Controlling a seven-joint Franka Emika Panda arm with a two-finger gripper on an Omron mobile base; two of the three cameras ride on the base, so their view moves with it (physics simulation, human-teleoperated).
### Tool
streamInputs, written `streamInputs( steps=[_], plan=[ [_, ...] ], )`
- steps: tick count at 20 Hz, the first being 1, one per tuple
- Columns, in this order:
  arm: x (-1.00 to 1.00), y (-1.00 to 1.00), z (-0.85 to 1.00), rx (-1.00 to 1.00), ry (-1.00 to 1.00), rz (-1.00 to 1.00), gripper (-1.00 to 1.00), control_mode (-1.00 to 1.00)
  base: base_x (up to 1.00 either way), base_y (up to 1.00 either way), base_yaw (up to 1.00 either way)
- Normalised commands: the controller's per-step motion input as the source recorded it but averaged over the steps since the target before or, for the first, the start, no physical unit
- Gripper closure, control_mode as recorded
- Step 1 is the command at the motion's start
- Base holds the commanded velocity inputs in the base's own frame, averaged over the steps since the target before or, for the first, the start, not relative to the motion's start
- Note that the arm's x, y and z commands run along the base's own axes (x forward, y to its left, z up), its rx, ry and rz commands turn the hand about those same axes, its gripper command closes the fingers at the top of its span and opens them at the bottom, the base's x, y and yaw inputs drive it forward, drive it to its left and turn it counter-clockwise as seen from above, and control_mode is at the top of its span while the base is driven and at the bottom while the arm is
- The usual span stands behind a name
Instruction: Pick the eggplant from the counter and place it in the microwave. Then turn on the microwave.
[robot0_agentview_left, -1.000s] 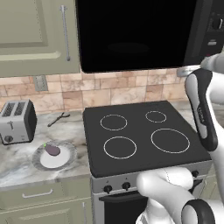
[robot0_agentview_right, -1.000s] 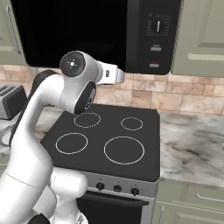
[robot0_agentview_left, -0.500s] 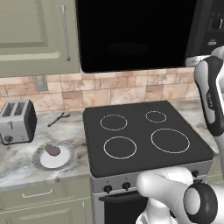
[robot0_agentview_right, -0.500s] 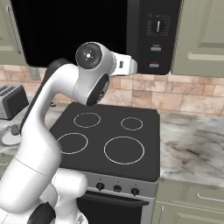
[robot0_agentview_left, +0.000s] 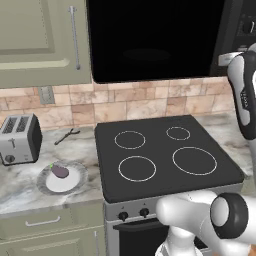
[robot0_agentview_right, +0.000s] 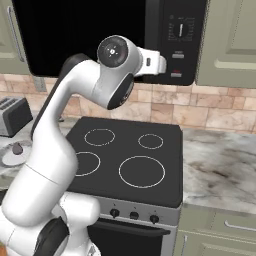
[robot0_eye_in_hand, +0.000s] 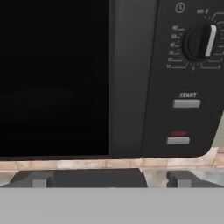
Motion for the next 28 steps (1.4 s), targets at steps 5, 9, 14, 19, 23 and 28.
streamInputs(
  steps=[5, 9, 14, 19, 23, 28],
  plan=[
    [0.24, -0.09, 0.21, 0.0, -0.03, -0.02, -1.0, -1.0, 0.0, 0.0, 0.0],
    [0.22, -0.11, 0.17, 0.0, -0.03, -0.01, -1.0, -1.0, 0.0, 0.0, 0.0],
    [0.22, -0.05, 0.07, 0.0, -0.04, -0.01, -1.0, -1.0, 0.0, 0.0, 0.0],
    [0.26, -0.02, 0.04, 0.0, -0.05, 0.0, -1.0, -1.0, 0.0, 0.0, 0.0],
    [0.31, -0.01, 0.02, 0.0, -0.03, 0.0, -1.0, -1.0, 0.0, 0.0, 0.0],
    [0.28, -0.1, 0.02, 0.0, -0.01, 0.0, -1.0, -1.0, 0.0, 0.0, 0.0]
  ],
)
